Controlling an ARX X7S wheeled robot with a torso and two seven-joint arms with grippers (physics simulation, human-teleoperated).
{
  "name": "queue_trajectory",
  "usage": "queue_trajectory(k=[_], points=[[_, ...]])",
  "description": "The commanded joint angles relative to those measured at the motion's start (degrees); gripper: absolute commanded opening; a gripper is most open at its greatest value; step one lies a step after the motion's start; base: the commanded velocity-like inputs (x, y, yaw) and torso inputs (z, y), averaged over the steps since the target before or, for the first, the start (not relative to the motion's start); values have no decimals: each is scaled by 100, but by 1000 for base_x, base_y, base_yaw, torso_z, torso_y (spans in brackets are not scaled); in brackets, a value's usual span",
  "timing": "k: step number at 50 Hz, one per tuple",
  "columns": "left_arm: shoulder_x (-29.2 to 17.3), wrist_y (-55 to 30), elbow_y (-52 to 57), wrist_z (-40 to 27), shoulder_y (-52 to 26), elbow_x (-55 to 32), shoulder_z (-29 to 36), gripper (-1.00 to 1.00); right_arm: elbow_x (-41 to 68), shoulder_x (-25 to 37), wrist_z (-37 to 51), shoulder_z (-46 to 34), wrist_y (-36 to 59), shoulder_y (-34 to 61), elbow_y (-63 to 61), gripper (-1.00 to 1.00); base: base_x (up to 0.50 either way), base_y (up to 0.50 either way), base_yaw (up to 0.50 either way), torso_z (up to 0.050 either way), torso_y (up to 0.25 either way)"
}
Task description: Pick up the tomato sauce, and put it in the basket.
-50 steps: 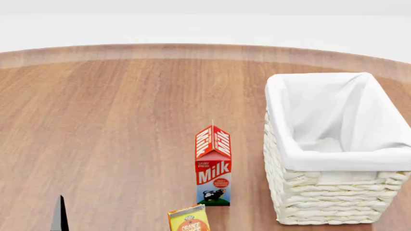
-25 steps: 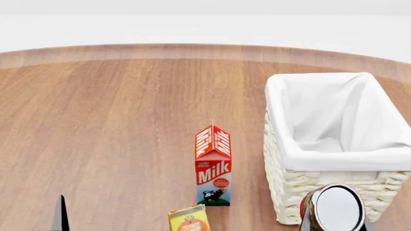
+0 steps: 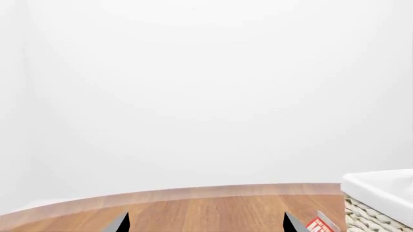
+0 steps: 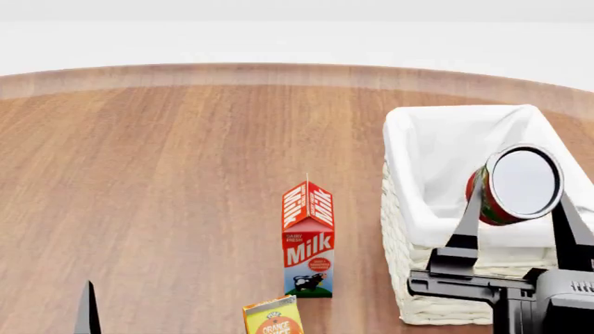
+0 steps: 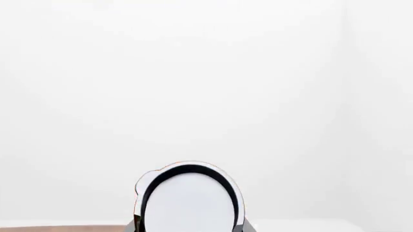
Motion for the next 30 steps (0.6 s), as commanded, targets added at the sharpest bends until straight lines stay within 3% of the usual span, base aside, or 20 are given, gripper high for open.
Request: queue_trajectory(k=[1,19,30], points=[[-27,23,-32,-24,-13,-46,-1,100,-67,-34,-37,-168,422,1138,764,-100,0,0,0,0,0],[-47,44,-134,-45,-69,-76,59,100,-282,-331,-364,-575,317,2889,3277,-100,0,0,0,0,1],[-63,32,-138,-69,-72,-86,98,100,-593,-646,-597,-853,-271,3994,5789,-100,0,0,0,0,0]])
